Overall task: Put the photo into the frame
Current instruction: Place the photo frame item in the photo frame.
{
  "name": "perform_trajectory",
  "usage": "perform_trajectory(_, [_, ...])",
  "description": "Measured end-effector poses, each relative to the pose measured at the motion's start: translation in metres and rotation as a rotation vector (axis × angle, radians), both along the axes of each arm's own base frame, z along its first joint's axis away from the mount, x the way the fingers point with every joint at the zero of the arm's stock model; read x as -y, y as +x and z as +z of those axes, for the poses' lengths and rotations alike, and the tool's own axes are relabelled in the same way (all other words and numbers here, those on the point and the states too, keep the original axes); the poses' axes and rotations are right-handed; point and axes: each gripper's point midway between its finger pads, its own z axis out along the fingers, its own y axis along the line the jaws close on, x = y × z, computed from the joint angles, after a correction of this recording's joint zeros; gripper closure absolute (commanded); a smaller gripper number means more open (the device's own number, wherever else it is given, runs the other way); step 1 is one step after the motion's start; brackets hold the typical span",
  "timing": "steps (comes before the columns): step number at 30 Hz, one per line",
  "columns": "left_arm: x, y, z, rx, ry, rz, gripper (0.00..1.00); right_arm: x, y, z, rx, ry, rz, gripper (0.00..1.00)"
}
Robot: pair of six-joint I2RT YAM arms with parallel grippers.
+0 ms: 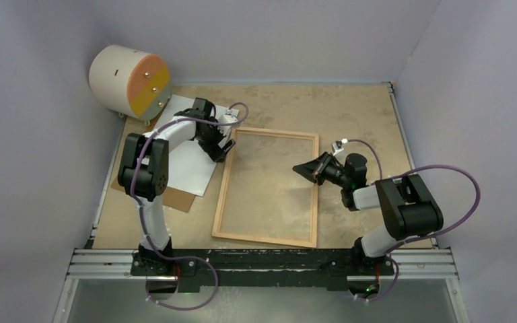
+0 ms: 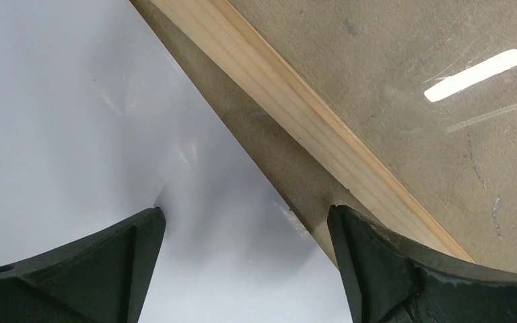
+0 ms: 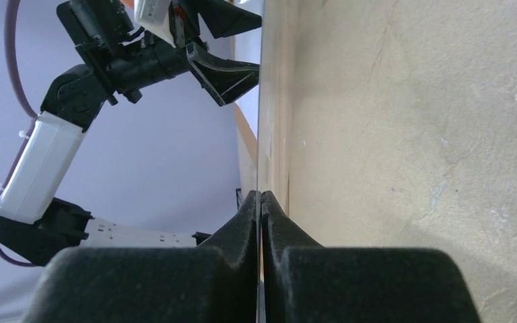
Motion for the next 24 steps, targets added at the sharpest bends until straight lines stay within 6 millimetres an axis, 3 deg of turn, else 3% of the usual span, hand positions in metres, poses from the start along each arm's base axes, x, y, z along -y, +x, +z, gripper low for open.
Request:
perform_trajectory(11, [0.0,0.0,0.0,0.001,0.002,0.0,0.02,-0.013,-0.003,0.026,0.1,0.085,0.023,1.0])
perform_trajectory(24, [0.0,0.0,0.0,0.004,0.004,-0.007,0.02,-0.029,-0.005,0.026,0.024,0.195,0.032,1.0])
